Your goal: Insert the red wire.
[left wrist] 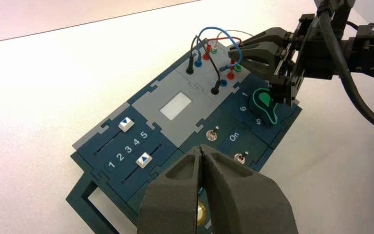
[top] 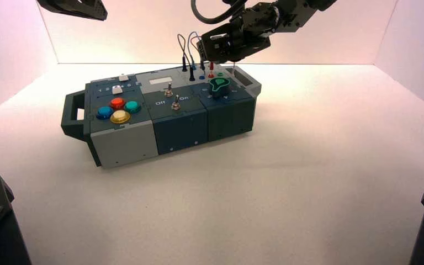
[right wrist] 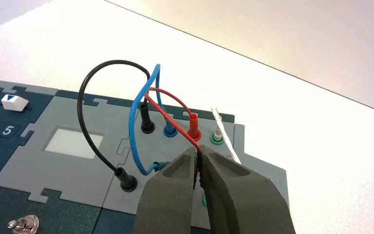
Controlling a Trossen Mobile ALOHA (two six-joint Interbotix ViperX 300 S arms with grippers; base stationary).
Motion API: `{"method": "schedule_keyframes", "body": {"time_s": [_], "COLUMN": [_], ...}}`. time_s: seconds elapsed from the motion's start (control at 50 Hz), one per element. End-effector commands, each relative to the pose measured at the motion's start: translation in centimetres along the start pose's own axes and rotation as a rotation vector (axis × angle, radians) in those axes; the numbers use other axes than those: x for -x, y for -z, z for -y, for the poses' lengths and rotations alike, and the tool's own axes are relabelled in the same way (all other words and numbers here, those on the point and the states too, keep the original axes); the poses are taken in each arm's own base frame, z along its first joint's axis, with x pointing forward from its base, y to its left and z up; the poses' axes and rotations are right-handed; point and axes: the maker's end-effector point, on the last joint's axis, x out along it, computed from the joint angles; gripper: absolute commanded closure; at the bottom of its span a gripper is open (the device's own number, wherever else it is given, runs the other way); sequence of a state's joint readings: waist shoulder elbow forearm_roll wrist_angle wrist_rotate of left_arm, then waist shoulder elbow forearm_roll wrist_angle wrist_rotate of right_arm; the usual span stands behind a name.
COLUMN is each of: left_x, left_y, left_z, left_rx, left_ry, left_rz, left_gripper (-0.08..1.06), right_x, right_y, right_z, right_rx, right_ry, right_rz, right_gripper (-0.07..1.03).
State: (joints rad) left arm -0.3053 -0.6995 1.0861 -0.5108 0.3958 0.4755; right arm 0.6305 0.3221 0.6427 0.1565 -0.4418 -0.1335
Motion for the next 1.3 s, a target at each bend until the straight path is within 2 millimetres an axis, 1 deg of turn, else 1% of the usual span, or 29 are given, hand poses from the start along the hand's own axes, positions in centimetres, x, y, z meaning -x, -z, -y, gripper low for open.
{"method": "schedule_keyframes", "body": {"time_s": [0.02, 0.3, 0.54, 1.12, 1.3], "left_x": [0.2, 0.2, 0.2, 0.3, 0.4], "left_y": [-0.6, -0.7, -0.7, -0.8, -0.9], "left_z": [-0.1, -0.1, -0.1, -0.1, -0.1], "left_rx": [-0.009, -0.009, -0.010, -0.009, -0.010], "left_ry": [-0.005, -0.006, -0.006, -0.008, -0.008], "left_rz": [0.020, 0.023, 0.025, 0.029, 0.034], "left_gripper": [1.01, 1.01, 1.01, 1.01, 1.01], "right_x": [0.6, 0.8, 0.9, 0.8, 0.5], "right_y": [-2.0, -1.3, -1.2, -0.6, 0.1], "right_z": [-0.2, -0.5, -0.8, -0.9, -0.9], "right_rx": [-0.001, -0.013, -0.010, -0.010, -0.011], "right_ry": [-0.005, -0.013, -0.020, -0.023, -0.026], "right_rz": [0.046, 0.003, -0.006, -0.035, -0.068], "right_gripper": [0.99, 0.99, 0.99, 0.99, 0.99]}}
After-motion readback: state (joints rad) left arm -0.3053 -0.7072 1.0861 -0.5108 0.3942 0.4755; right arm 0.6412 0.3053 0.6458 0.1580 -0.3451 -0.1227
